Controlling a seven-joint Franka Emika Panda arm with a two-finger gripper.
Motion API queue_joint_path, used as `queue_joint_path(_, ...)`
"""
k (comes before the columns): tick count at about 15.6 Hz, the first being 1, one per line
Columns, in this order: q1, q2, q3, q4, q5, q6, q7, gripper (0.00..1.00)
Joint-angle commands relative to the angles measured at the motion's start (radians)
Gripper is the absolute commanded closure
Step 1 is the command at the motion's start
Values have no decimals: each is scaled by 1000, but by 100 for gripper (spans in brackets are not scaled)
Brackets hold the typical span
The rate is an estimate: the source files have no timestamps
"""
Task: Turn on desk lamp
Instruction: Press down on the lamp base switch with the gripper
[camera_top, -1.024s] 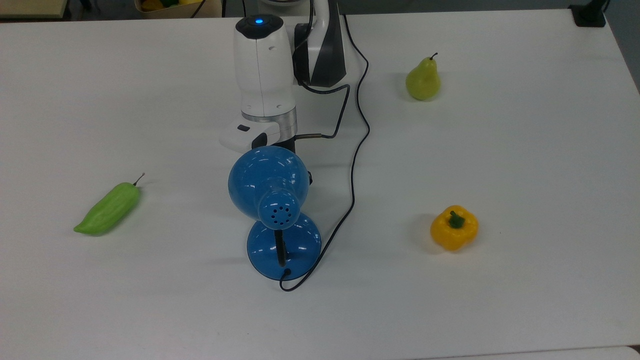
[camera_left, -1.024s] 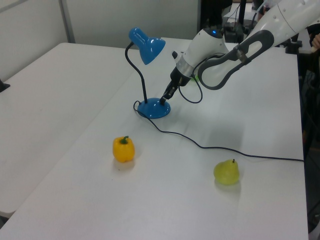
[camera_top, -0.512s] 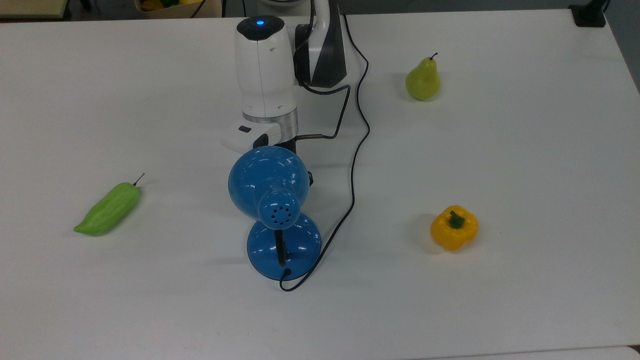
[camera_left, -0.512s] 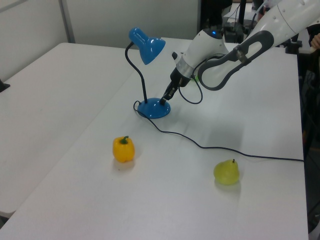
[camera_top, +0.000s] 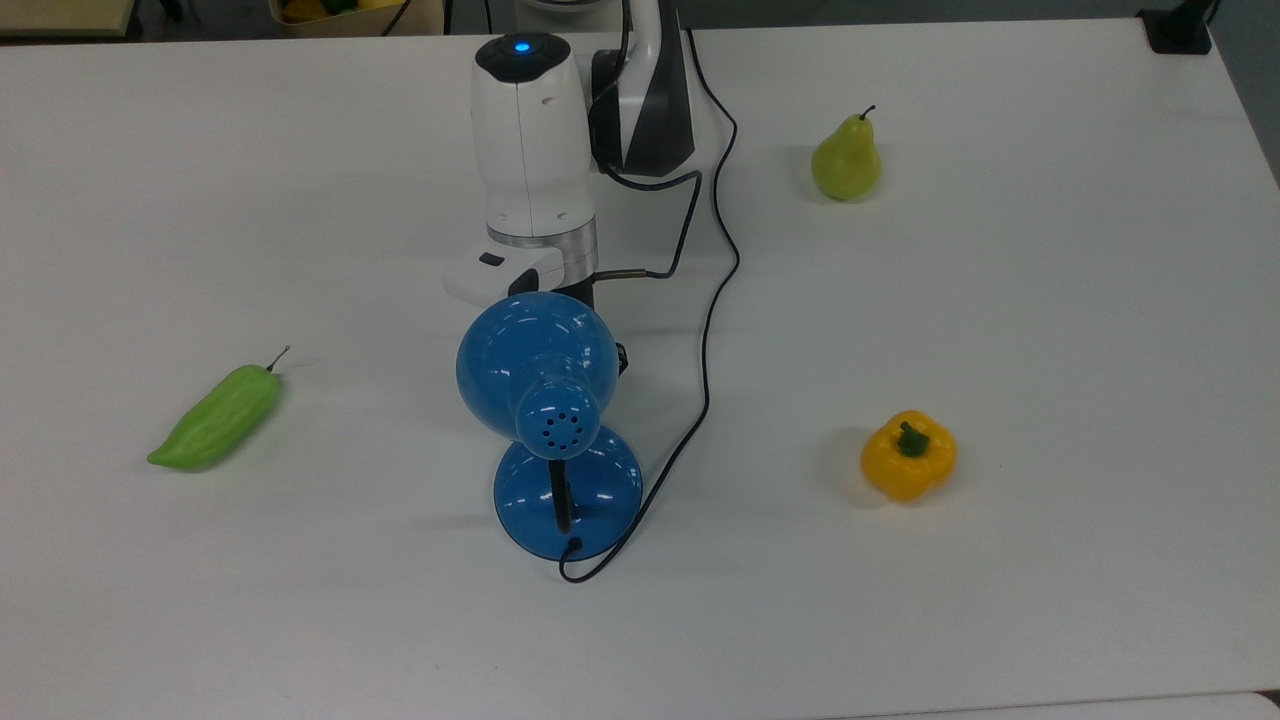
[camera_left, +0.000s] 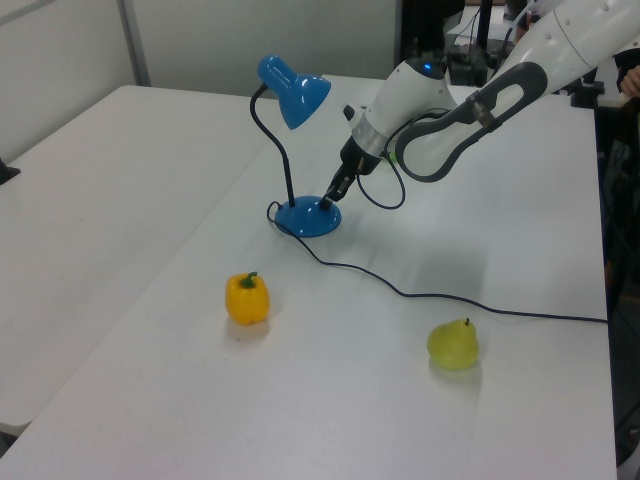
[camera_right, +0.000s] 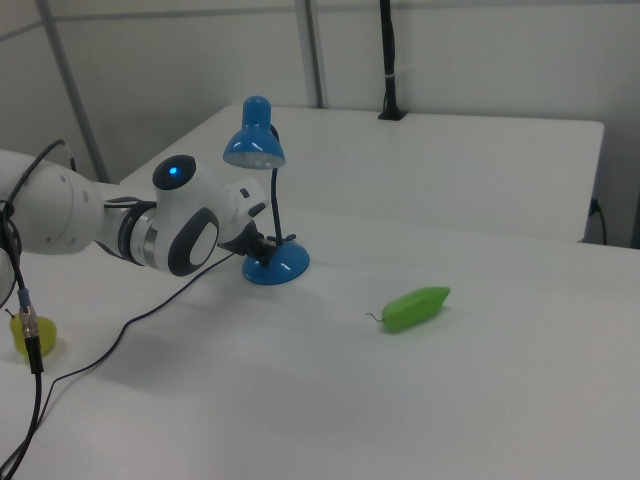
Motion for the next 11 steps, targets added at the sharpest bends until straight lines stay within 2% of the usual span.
queue_joint_path(1,7,10,-3,13,-13,9,8,100)
queue_joint_path(11,7,18,-5,24,-13,11,8,100)
